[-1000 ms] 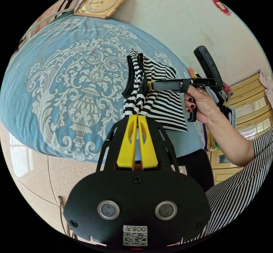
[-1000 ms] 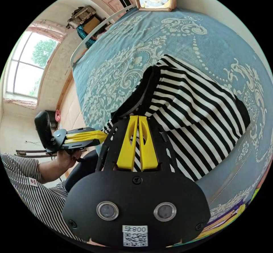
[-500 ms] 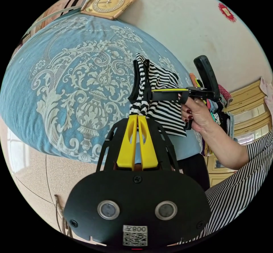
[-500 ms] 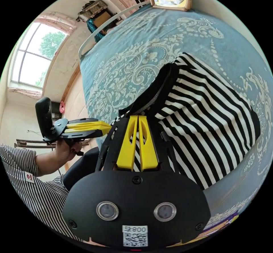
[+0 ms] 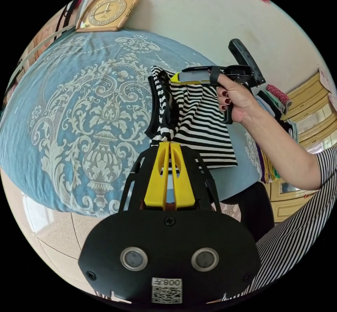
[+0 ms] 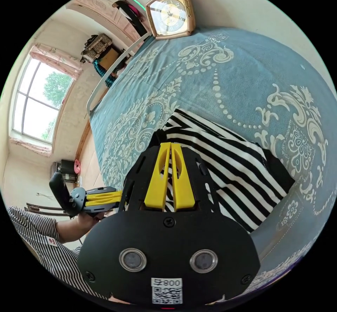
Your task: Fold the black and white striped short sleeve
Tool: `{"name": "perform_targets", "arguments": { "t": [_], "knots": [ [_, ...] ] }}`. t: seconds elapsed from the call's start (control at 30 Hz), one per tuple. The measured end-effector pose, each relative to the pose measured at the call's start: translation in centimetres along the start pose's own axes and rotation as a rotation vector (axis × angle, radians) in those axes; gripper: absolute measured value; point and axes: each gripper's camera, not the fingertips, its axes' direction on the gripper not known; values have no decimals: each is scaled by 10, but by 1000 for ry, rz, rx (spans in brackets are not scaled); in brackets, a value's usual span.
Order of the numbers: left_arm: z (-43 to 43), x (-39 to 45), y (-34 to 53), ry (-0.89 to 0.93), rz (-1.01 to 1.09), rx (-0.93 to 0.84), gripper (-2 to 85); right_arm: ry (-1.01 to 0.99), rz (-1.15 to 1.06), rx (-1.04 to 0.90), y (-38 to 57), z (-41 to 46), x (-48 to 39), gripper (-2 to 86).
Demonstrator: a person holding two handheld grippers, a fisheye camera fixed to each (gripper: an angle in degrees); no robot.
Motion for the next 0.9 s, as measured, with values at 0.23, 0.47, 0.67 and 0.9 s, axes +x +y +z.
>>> {"name": "perform_targets", "arguments": {
  "t": [0.23, 0.47, 0.67, 0.9],
  "knots": [
    [2, -11, 10, 106, -90, 29, 7, -88, 76, -69, -24, 18, 38, 2],
    [-21, 2, 27, 212, 16, 89, 38, -199, 86, 29, 45, -49, 68, 12],
    [5, 63, 32, 289, 271, -94, 69, -293, 312, -29, 173, -86, 118, 50],
    [45, 126, 25, 225, 488, -231, 78, -422, 471, -95, 247, -84, 153, 70]
  ]
}}
